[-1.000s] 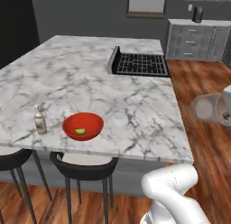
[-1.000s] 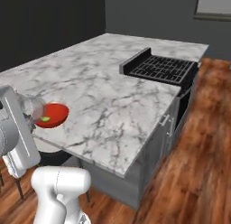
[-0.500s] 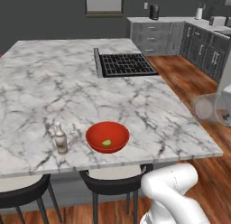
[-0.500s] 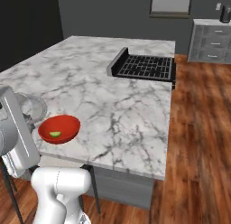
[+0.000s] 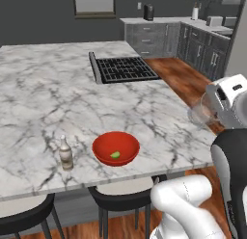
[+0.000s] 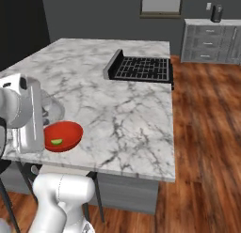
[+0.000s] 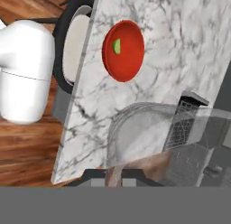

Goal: There is a bowl on the dining counter. Grab a lemon wedge from the fridge and place it in the bowl. Then get the liquor bottle and glass cup from the cabinet and place them next to the bowl.

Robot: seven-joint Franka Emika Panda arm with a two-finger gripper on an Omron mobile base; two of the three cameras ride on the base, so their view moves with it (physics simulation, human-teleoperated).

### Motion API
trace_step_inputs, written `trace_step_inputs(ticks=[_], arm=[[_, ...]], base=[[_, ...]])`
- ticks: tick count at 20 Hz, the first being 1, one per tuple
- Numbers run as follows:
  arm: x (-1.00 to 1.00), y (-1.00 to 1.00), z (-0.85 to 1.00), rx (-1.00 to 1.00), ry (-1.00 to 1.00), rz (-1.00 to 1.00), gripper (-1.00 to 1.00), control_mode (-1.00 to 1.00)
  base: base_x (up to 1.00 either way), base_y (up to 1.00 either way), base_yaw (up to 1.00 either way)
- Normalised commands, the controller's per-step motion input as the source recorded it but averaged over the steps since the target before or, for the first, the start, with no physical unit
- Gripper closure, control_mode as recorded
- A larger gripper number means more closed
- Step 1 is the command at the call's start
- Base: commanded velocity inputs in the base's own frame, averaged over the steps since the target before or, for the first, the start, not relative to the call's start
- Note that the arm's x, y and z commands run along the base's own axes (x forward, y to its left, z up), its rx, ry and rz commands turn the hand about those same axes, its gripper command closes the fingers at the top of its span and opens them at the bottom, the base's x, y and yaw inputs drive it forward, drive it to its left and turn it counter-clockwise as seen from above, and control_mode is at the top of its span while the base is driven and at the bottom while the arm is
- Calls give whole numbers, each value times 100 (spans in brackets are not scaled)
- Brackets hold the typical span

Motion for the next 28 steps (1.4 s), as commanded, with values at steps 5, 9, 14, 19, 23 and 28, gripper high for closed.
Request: trace_step_inputs(ticks=[5, 9, 14, 19, 23, 28], arm=[[86, -15, -41, 12, 62, -10, 100, -100], [58, -21, -72, 13, 42, 0, 100, -100], [51, -9, -71, 9, 28, 0, 100, -100], [55, 0, -58, 0, 10, 0, 100, -100], [51, 0, -52, 0, 0, 0, 100, -100], [64, 0, -50, 0, 5, 0, 100, -100]], base=[[0, 0, 0], [0, 0, 0], [0, 0, 0], [0, 0, 0], [0, 0, 0], [0, 0, 0]])
